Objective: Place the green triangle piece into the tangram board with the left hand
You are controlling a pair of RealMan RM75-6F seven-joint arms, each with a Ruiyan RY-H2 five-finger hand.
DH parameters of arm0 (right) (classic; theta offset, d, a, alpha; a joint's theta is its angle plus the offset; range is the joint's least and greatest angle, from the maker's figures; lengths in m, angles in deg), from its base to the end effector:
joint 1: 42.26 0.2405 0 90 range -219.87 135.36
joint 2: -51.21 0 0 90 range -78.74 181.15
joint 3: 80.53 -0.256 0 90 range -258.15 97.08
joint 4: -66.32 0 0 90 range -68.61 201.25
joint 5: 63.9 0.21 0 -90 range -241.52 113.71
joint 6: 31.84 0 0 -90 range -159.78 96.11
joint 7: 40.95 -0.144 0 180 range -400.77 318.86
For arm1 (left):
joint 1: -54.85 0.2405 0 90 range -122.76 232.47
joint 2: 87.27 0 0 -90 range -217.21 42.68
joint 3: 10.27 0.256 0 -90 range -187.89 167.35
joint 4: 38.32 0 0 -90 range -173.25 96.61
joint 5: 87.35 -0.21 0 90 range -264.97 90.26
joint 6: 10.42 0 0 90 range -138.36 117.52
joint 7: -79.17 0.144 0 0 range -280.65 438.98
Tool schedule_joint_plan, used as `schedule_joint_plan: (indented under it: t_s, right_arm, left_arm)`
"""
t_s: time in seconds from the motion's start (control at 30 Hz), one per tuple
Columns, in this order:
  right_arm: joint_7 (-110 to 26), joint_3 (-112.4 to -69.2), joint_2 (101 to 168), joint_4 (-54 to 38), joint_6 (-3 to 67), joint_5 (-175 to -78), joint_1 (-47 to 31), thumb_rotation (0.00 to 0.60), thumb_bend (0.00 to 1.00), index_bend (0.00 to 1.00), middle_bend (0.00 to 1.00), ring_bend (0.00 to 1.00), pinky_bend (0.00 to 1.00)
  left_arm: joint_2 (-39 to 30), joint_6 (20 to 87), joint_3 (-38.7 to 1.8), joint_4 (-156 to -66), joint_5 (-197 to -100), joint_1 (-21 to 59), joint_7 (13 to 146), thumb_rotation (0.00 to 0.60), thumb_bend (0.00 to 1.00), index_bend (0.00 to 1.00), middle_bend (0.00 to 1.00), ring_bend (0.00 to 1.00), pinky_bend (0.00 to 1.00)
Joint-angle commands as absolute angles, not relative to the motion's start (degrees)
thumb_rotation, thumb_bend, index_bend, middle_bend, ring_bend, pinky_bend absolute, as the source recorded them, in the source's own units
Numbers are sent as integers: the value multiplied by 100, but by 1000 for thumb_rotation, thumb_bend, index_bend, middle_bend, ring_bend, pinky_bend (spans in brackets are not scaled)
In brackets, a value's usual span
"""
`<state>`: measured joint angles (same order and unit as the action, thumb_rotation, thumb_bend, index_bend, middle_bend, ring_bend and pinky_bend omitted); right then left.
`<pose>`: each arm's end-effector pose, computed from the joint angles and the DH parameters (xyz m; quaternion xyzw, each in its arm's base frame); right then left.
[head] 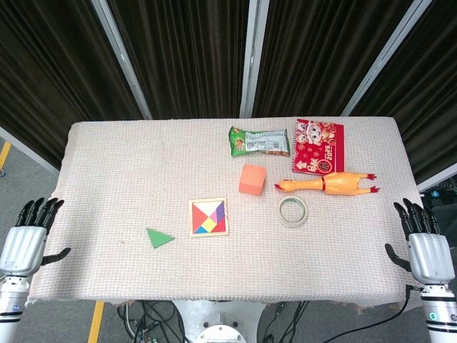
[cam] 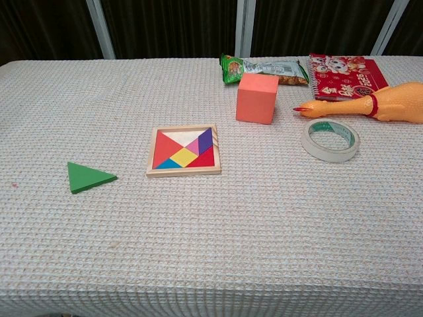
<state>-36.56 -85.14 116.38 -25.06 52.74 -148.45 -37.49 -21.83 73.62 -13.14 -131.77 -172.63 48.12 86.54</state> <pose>-0.3142 -0.1870 0.1594 0.5953 -0.3658 0.3698 0.6124 -0.3015 0.1905 0.1481 -0.6178 -0.3597 -0.3664 0.5955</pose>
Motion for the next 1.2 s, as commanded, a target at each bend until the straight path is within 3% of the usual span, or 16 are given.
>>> schedule_joint_plan:
  t_s: [0.03, 0.7, 1.2]
  right_arm:
    - [-3666, -8519, 11637, -2505, 5275, -14841, -3747, 600, 195, 0, 0, 0, 0]
    - [-3700, -8525, 11535, -2495, 5290, -14882, -3739, 600, 196, 0, 0, 0, 0]
    - [-3686, -8509, 11470, -2492, 5203, -14848, -3713, 600, 197, 0, 0, 0, 0]
  left_arm:
    - [-2195, 7361, -1322, -13176, -17255, 4808, 8643, 600, 72, 99, 76, 0, 59]
    - [-2184, 7054, -1097, -13243, -17814, 4548, 8204, 600, 92, 113, 86, 0, 65]
    - [-1317, 5792, -1003, -12916, -18001, 3689, 8310, 600, 118, 129, 97, 0, 70]
